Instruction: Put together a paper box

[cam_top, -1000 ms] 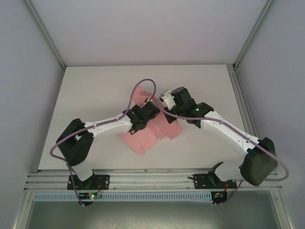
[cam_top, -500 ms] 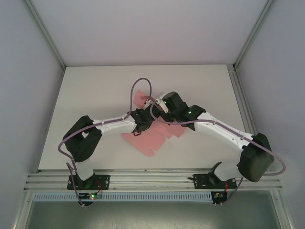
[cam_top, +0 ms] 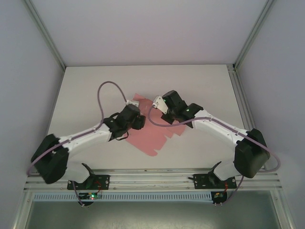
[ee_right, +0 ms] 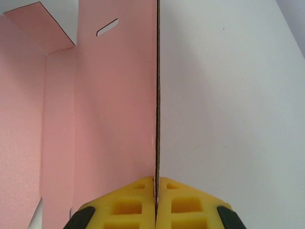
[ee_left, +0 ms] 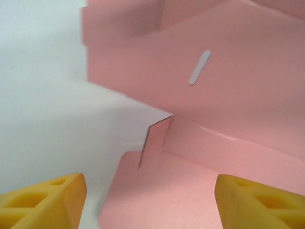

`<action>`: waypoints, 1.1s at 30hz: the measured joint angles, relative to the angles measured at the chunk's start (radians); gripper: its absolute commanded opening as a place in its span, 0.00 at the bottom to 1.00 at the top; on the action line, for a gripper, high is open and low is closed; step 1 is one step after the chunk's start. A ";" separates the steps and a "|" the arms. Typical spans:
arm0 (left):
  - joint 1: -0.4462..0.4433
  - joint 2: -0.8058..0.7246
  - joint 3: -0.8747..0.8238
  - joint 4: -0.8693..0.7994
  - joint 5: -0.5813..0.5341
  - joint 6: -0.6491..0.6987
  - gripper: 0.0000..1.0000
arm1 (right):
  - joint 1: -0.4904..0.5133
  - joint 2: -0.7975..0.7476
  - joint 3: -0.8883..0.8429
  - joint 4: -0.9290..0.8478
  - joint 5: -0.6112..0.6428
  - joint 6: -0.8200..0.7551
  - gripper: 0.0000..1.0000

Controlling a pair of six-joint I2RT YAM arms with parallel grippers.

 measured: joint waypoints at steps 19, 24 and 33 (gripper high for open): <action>0.032 0.124 -0.232 0.258 0.328 -0.282 0.20 | 0.076 0.050 -0.156 0.373 0.135 -0.300 0.00; 0.032 0.177 -0.217 0.279 0.321 -0.305 0.15 | 0.118 -0.002 -0.294 0.476 0.161 -0.403 0.00; 0.032 0.215 -0.202 0.314 0.316 -0.339 0.10 | 0.272 0.034 -0.314 0.571 0.376 -0.478 0.00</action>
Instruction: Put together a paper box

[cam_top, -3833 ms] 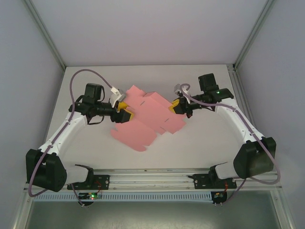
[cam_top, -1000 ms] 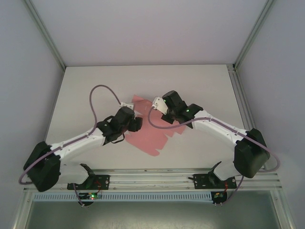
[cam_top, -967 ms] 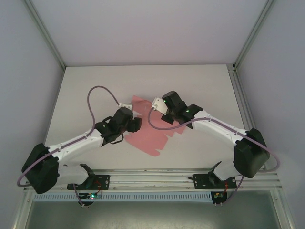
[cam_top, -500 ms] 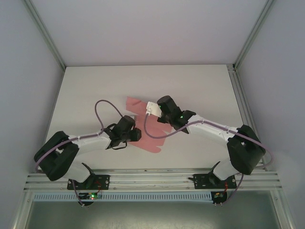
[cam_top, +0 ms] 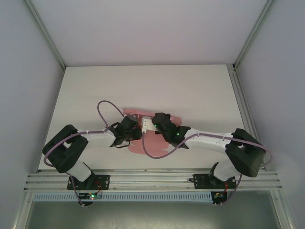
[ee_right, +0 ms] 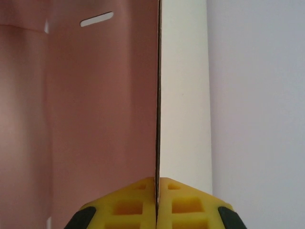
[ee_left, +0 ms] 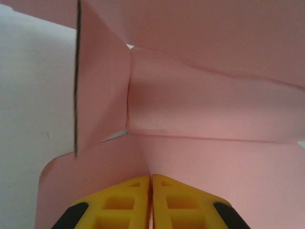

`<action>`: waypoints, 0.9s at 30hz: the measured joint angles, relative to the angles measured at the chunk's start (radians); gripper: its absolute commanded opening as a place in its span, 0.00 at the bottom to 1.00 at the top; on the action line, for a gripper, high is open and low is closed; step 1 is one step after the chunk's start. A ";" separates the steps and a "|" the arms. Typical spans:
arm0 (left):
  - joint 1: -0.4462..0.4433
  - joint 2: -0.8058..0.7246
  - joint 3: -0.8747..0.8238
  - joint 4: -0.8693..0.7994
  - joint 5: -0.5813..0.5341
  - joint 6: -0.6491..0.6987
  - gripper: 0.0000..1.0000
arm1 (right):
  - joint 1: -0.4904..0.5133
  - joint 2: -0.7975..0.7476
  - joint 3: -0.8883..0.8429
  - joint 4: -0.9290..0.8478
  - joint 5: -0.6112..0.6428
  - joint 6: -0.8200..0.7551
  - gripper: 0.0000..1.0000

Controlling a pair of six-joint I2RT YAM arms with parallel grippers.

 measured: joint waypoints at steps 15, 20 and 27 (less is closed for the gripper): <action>0.007 0.014 -0.028 0.098 -0.091 -0.036 0.10 | 0.095 0.047 0.010 -0.103 0.021 0.251 0.00; 0.011 -0.037 -0.038 0.034 -0.105 -0.032 0.12 | 0.084 0.080 0.028 -0.084 0.040 0.243 0.00; -0.003 -0.286 -0.026 -0.179 -0.117 0.028 0.42 | -0.072 0.066 0.070 -0.166 -0.050 0.171 0.00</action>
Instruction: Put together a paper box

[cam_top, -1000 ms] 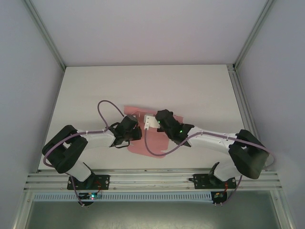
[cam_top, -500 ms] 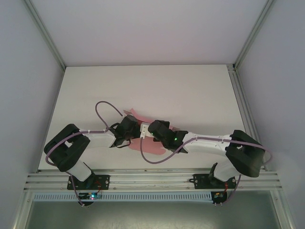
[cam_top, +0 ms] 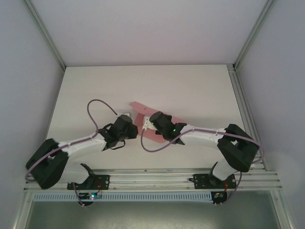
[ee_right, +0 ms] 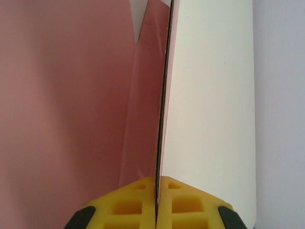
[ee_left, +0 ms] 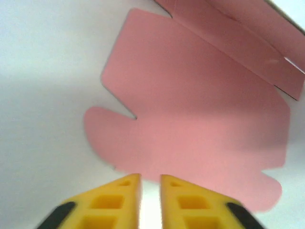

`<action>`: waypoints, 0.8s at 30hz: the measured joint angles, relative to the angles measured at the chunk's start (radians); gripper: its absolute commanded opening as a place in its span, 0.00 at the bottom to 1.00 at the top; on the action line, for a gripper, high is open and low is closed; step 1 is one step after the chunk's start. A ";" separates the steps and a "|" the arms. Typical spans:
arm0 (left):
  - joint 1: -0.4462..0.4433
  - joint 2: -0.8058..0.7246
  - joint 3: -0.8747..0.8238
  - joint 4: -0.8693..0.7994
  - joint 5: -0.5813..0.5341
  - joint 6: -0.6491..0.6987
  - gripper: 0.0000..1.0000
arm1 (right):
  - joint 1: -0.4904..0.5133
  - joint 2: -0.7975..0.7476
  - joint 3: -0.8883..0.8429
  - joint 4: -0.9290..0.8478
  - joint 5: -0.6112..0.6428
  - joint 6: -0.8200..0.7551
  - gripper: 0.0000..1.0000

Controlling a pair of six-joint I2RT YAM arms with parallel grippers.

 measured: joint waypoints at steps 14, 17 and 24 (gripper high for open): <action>0.280 -0.245 0.220 -0.344 -0.148 0.085 1.00 | -0.229 -0.080 0.225 -0.436 -0.451 -0.213 0.00; 0.319 -0.111 0.274 -0.343 -0.106 0.117 1.00 | -0.266 -0.070 0.240 -0.471 -0.525 -0.249 0.00; 0.330 0.178 0.423 -0.279 0.024 0.174 1.00 | -0.333 -0.006 0.287 -0.486 -0.667 -0.292 0.00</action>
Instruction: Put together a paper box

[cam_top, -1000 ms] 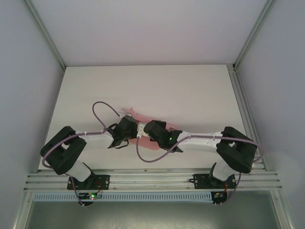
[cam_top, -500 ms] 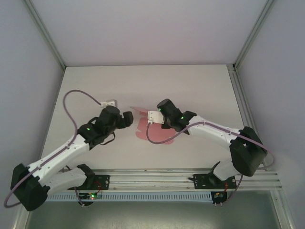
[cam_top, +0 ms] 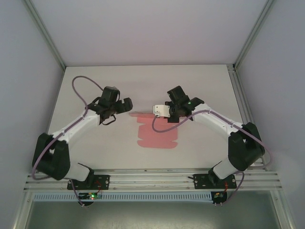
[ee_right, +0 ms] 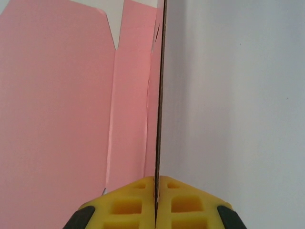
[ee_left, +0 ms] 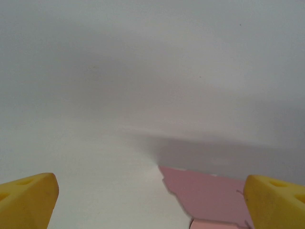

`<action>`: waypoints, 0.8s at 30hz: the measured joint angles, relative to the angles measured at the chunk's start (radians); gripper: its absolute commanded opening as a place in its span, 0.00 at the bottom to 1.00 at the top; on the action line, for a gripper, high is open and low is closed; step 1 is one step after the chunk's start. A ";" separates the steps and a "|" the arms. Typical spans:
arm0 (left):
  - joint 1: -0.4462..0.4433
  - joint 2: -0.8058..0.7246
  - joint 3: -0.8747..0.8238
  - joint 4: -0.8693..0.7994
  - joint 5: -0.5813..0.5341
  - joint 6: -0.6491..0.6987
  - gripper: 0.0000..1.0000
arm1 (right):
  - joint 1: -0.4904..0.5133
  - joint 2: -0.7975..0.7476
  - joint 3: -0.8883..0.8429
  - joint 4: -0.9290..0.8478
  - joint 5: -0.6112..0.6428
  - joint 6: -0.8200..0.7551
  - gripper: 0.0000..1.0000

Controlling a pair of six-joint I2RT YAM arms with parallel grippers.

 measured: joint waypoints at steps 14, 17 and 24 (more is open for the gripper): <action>-0.008 0.129 0.100 -0.034 0.210 0.164 1.00 | -0.071 0.026 0.023 0.000 -0.098 0.022 0.00; -0.024 0.122 0.087 -0.047 0.235 0.188 0.99 | -0.074 0.039 0.034 -0.002 -0.101 0.040 0.00; -0.091 0.083 0.087 -0.079 0.242 0.240 0.98 | -0.090 0.085 0.087 -0.039 -0.127 0.095 0.00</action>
